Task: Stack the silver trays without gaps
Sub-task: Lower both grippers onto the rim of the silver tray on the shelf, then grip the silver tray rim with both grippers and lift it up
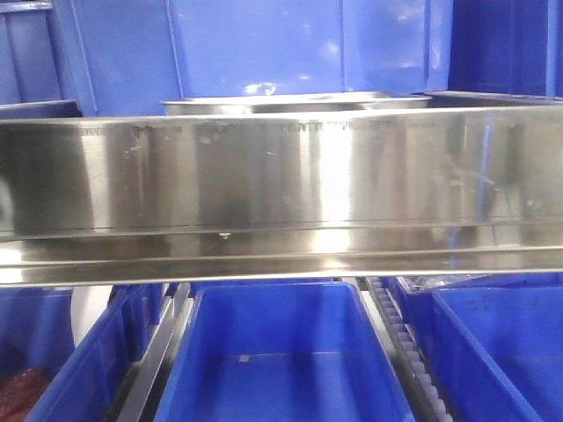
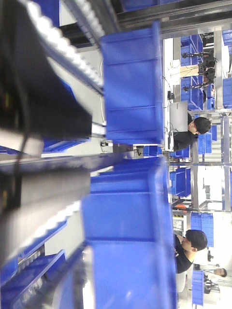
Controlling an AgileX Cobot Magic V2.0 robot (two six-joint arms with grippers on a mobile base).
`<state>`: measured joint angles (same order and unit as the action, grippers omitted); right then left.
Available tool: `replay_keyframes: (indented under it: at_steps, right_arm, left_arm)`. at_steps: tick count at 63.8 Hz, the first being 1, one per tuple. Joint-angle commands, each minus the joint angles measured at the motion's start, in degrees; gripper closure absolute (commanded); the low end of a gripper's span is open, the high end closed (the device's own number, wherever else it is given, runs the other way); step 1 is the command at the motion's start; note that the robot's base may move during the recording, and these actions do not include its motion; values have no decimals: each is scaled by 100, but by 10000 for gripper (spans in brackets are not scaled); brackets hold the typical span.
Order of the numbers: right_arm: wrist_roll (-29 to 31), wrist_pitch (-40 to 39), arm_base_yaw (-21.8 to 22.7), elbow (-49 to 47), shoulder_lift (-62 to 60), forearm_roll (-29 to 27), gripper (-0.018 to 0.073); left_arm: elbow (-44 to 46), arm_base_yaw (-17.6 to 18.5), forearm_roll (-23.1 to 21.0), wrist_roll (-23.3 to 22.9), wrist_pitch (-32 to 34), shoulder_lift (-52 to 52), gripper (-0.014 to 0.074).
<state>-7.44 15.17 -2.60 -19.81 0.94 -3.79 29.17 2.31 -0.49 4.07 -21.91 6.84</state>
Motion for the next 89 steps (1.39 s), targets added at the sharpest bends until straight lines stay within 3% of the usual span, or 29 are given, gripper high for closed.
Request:
replay_keyframes:
  at_steps: [1,5,10,15,24,40,45,55,66,75,89]
  right_arm:
    - [20,-191,-25,-601,440,-21,10]
    - [20,-194,-25,-825,747,-21,-78]
    - [57,-194,-25,-1069,1218,-21,-60]
    - [58,-180,-25,-1320,1655,-21,-55]
    - [86,-4,-246,-1994,2461,-21,-55]
    - [180,1041,-1452,-3594,4293,-21,-54]
    - [180,1569,-1671,-4201,4914,-21,-54]
    - [180,3426,-1738,-5753,6409,-21,-54]
    - [104,4738,-1738,-7298,7756,-16,-54]
    - [-295,5014,-1582,-8075,8586,8,-54]
    - [-309,5303,-1536,-8602,9637,15,-54]
  left_arm:
    - [717,39,-106,-12,-31,614,227]
    - [1026,39,-106,42,-175,960,200]
    - [1297,39,-204,361,-296,1443,200]
    - [1571,119,-612,834,-477,1884,200]
    - [2169,907,-1269,1301,-765,2653,200]
    - [3912,2536,-1283,1356,-2431,4667,201]
    - [4552,2789,-1283,941,-2617,5380,201]
    - [5802,2838,-1191,287,-3002,6722,201]
    - [6941,2838,-201,-1012,-3804,7935,206]
    - [7474,2838,298,-1863,-4100,8654,206]
    - [7646,2838,825,-2861,-4079,9349,206]
